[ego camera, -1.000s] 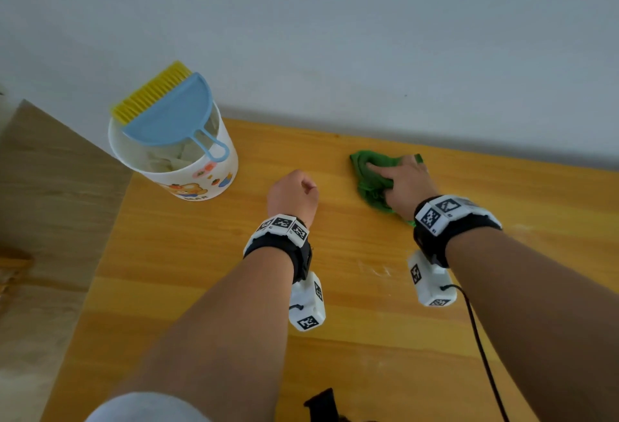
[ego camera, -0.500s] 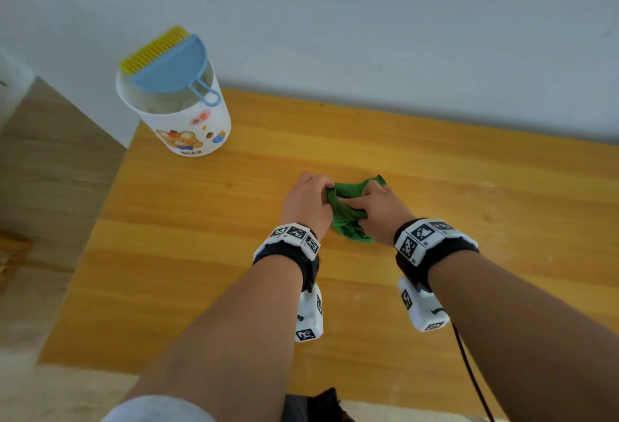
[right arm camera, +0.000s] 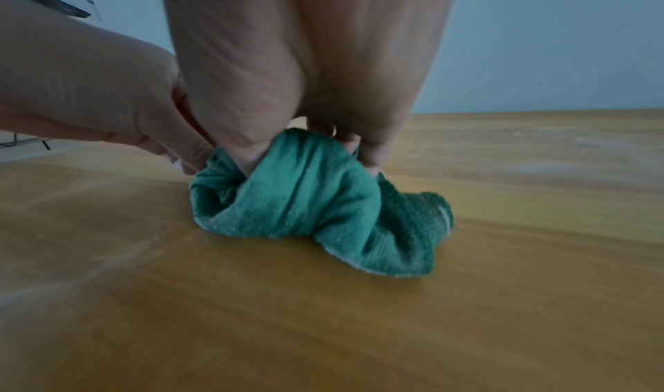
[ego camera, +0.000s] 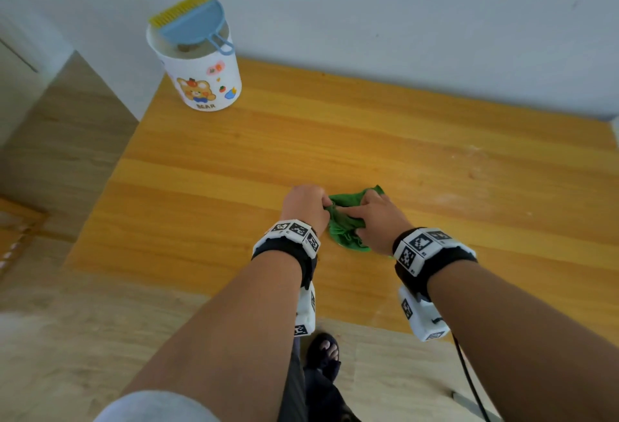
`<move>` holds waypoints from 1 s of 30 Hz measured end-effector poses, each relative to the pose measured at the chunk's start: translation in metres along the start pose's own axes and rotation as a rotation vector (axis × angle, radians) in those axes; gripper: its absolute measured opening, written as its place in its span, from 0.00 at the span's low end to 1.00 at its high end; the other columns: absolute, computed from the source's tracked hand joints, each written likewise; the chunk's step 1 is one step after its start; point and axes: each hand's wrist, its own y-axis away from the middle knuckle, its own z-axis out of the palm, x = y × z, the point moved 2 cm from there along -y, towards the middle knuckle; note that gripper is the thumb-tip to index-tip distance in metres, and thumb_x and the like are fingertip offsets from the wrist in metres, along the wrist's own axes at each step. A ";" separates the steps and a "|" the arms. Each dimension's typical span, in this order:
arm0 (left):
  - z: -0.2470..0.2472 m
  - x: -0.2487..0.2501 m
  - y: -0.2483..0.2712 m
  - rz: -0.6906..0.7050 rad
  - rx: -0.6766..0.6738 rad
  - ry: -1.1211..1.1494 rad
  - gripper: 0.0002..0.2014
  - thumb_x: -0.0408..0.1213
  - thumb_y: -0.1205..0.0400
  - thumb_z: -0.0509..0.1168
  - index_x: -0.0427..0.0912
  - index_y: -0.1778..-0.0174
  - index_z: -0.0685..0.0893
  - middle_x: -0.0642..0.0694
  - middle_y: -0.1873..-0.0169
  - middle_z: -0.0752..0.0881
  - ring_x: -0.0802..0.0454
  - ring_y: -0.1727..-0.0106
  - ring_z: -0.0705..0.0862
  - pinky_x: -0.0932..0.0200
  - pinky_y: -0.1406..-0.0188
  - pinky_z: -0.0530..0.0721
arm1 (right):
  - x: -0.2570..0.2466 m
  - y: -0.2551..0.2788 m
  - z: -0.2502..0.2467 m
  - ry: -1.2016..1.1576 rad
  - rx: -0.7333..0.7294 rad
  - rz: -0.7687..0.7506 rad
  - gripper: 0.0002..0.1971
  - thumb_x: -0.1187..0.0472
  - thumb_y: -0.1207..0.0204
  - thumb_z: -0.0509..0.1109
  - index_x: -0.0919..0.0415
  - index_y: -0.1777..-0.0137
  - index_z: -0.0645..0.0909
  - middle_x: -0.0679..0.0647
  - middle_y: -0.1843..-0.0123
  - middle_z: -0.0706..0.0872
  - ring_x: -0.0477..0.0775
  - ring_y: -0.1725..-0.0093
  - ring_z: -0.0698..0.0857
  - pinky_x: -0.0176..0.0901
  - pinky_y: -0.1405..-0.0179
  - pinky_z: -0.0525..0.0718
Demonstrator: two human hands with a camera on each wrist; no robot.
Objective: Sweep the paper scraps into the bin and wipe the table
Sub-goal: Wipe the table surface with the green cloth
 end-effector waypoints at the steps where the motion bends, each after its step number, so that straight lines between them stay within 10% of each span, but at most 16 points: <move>1: 0.002 0.000 0.005 -0.004 -0.011 -0.013 0.12 0.28 0.17 0.65 0.41 0.43 0.90 0.46 0.44 0.90 0.47 0.46 0.88 0.52 0.45 0.88 | 0.000 0.005 0.003 -0.005 0.000 0.002 0.29 0.62 0.18 0.63 0.38 0.20 0.65 0.55 0.44 0.66 0.61 0.38 0.68 0.48 0.43 0.72; 18: 0.008 -0.018 0.042 0.086 -0.393 -0.239 0.15 0.27 0.16 0.61 0.45 0.40 0.89 0.41 0.32 0.83 0.42 0.39 0.85 0.54 0.42 0.85 | -0.029 0.066 0.052 -0.193 -0.017 0.141 0.28 0.54 0.20 0.67 0.34 0.22 0.65 0.52 0.46 0.69 0.55 0.46 0.71 0.43 0.49 0.71; 30: -0.024 -0.082 0.061 0.104 -0.284 -0.205 0.11 0.30 0.16 0.64 0.45 0.45 0.90 0.44 0.41 0.89 0.44 0.43 0.87 0.59 0.48 0.83 | -0.094 0.049 0.059 -0.208 -0.049 0.135 0.28 0.53 0.21 0.68 0.35 0.22 0.67 0.53 0.45 0.70 0.53 0.50 0.73 0.42 0.53 0.72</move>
